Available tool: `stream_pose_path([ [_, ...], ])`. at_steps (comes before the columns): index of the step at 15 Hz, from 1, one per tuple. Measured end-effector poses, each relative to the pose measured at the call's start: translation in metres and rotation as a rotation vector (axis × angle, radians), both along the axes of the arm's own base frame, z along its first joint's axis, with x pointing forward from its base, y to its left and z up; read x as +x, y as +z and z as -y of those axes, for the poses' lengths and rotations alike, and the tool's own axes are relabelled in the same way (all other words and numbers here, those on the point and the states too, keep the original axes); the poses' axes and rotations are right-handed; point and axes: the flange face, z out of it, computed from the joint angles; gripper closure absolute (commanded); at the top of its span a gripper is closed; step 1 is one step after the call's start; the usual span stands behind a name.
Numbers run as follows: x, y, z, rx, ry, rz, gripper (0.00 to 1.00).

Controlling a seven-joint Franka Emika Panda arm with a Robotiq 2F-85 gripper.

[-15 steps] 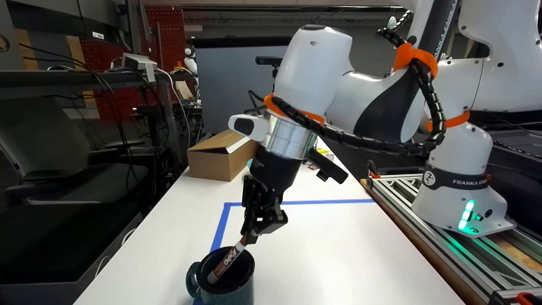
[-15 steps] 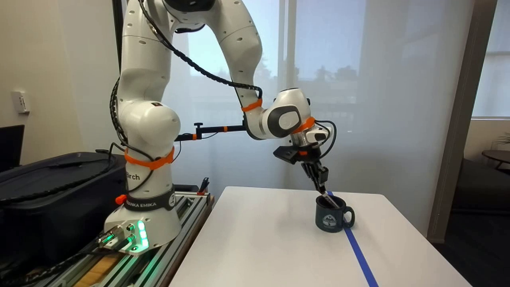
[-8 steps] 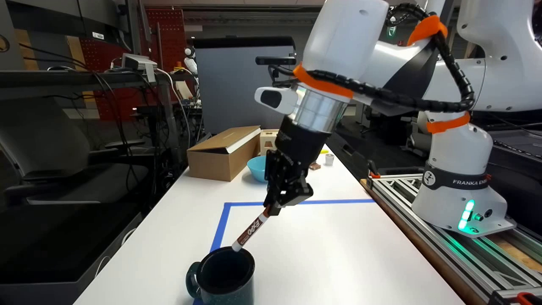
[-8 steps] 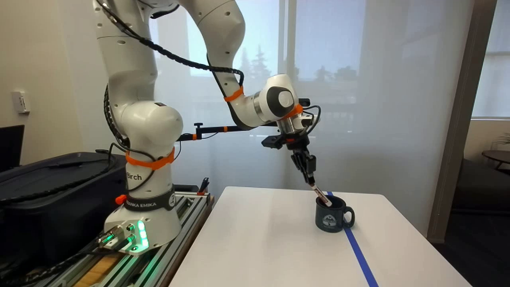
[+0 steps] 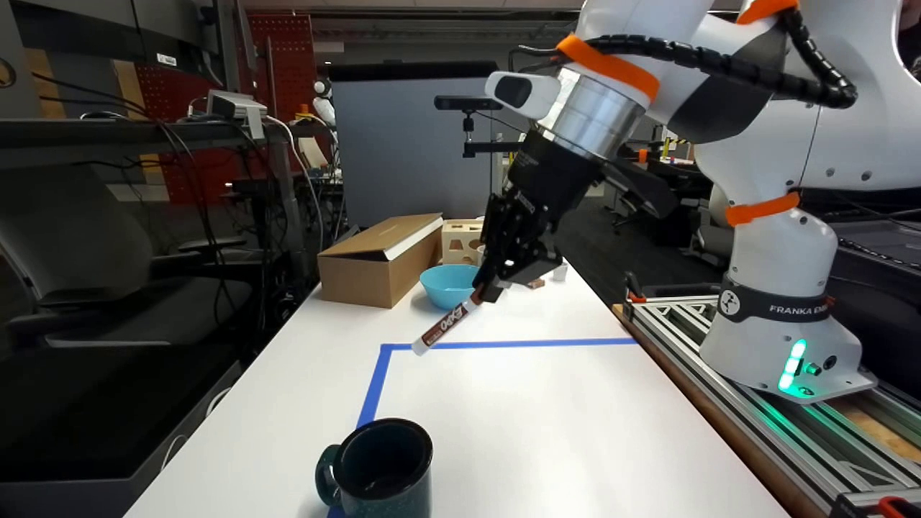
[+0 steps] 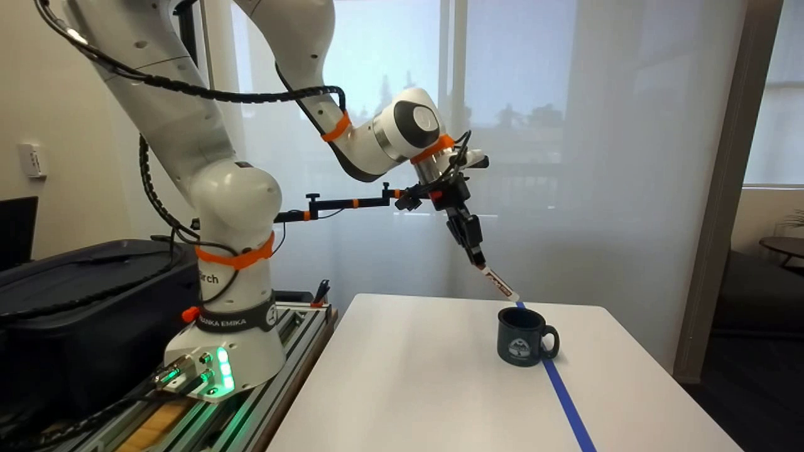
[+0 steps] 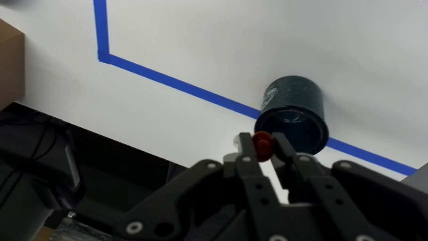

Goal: Remove the red marker from the green mug.

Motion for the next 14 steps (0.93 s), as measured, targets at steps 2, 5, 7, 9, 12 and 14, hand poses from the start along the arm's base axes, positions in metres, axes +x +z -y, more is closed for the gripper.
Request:
stream_pose_path([
  [2, 0.006, 0.002, 0.02, -0.009, -0.049, 0.016, 0.95],
  [5, 0.014, -0.009, 0.052, -0.02, -0.111, 0.004, 0.95],
  [7, 0.017, -0.021, 0.069, -0.018, -0.136, -0.009, 0.95],
  [9, 0.019, -0.034, 0.083, -0.008, -0.142, -0.011, 0.95],
  [12, 0.018, -0.057, 0.097, 0.008, -0.129, -0.01, 0.95],
  [14, 0.015, -0.072, 0.102, 0.013, -0.118, -0.016, 0.95],
])
